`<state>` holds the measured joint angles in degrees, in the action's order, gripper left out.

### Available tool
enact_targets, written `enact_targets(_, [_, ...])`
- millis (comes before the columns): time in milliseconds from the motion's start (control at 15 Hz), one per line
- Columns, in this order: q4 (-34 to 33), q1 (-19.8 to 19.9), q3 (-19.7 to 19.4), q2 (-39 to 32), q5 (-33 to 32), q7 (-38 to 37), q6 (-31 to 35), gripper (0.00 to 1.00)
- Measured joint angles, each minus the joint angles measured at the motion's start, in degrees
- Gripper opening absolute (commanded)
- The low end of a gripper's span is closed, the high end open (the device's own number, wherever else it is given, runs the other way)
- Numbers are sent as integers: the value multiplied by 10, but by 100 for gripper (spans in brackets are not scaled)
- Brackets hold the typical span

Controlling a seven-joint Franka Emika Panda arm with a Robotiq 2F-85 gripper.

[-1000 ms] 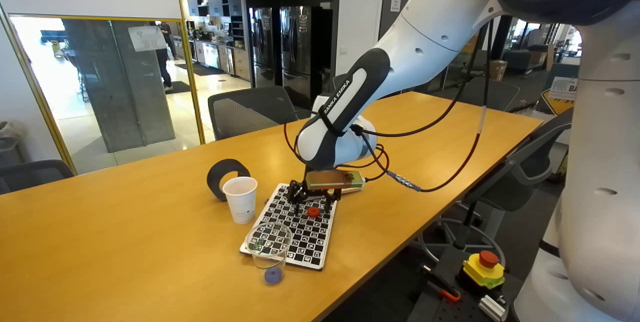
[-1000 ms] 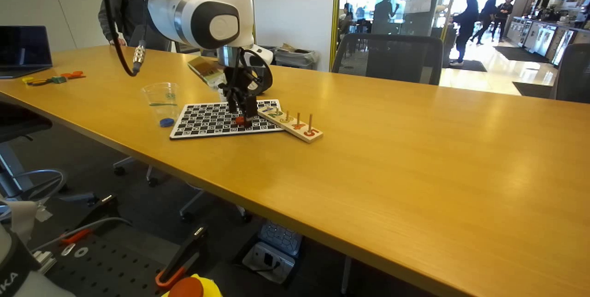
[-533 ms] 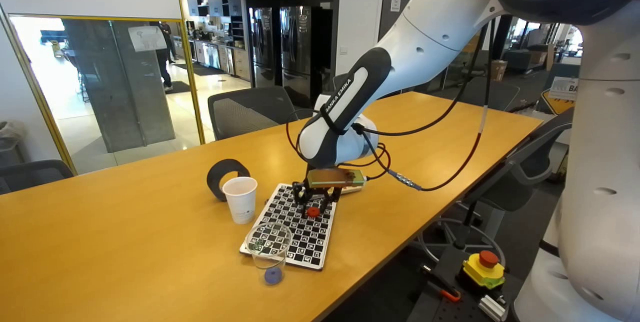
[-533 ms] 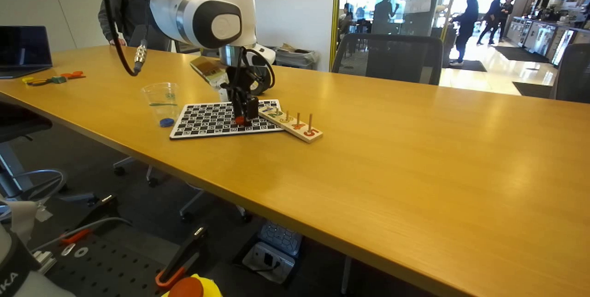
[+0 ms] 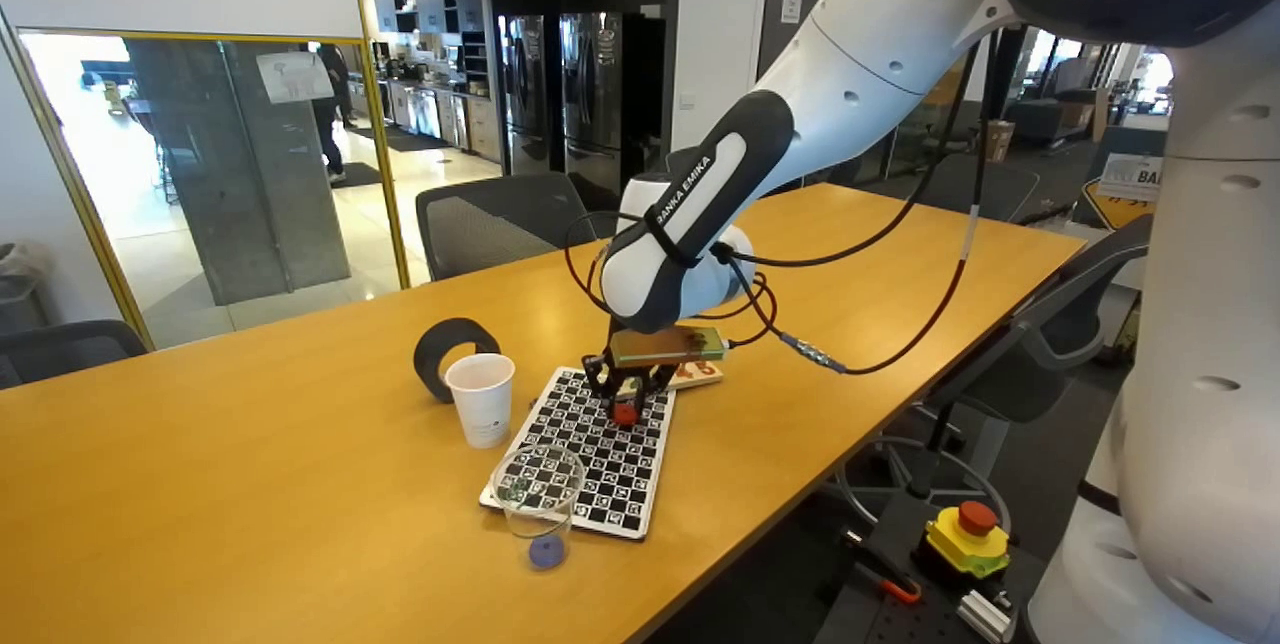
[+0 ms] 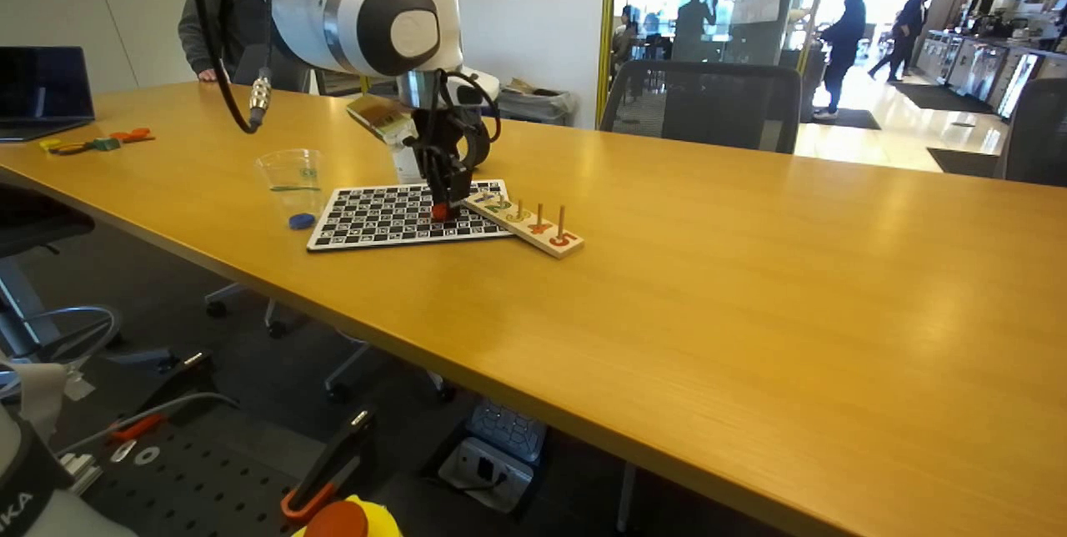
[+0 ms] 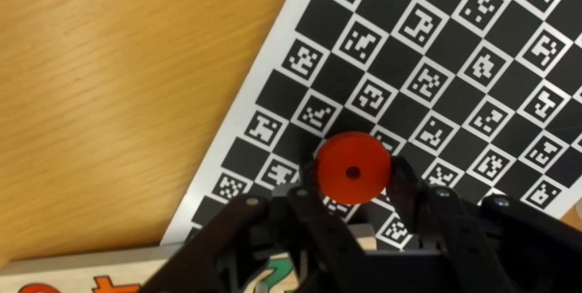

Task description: Put the orange circles into the white cup and the blue circles into the transparent cup.

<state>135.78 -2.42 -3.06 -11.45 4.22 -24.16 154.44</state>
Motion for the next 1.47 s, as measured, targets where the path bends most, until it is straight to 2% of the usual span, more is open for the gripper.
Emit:
enact_targets(200, [-30,-17,-8,20,-67,-46,-20,19])
enact_targets(333, [-61,-26,-4,39,-86,-53,-43,19])
enact_targets(533, [-112,-31,18,52,-85,-45,-73,19])
enact_targets(933, [-188,-36,67,26,-39,32,-121,19])
enact_targets(1467, [-284,-40,73,-70,-36,55,-174,19])
